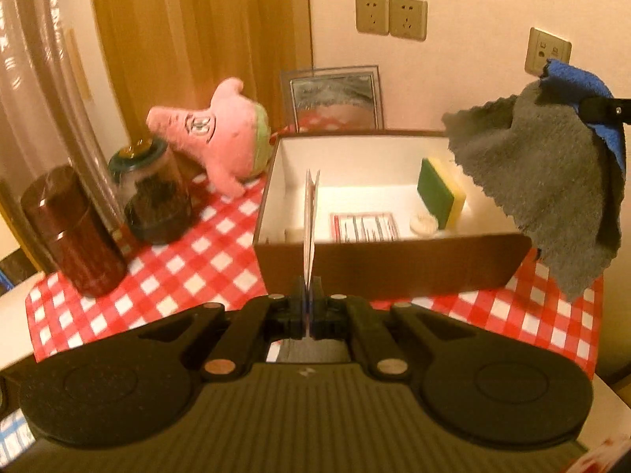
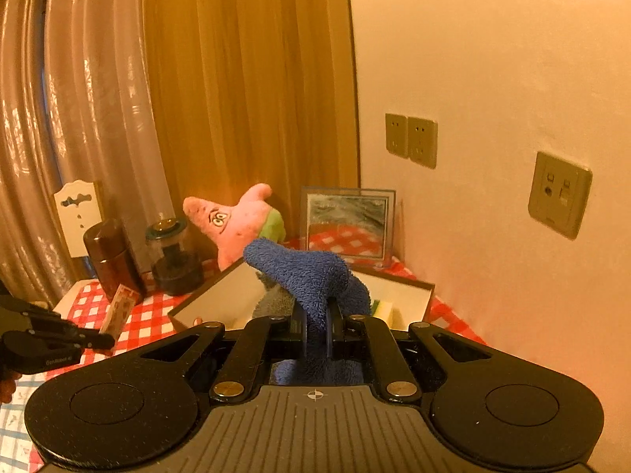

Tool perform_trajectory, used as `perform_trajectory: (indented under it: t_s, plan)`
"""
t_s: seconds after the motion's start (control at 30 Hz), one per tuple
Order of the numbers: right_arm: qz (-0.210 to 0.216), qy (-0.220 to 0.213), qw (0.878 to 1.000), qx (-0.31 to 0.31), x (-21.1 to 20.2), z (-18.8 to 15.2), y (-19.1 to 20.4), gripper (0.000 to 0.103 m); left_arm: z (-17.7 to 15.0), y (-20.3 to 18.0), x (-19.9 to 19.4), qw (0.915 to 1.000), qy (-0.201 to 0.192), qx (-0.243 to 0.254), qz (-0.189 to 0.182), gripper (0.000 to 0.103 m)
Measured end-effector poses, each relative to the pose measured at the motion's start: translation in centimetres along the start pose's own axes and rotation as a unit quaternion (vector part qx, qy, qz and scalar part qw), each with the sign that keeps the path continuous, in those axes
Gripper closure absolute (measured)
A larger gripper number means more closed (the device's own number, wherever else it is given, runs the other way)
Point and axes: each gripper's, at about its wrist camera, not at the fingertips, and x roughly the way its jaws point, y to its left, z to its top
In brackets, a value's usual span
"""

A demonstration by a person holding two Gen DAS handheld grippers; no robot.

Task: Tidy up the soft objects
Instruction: 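Carry the blue and grey cloths over the box with the right gripper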

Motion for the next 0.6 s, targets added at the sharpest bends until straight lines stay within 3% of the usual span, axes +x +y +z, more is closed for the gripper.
perform_trajectory:
  t_s: [0.33,0.6]
  plan:
    - [0.004,-0.015,1.0,-0.014,2.1,2.5,-0.8,0.095,5.3,-0.5,1.6,0.9997,-0.018,0.016,-0.01,0.1]
    - [0.003,-0.022,0.999,-0.037,5.3,4.4,-1.3,0.095,8.7,-1.6,4.7,0.9996,-0.008,0.019,-0.019,0.1]
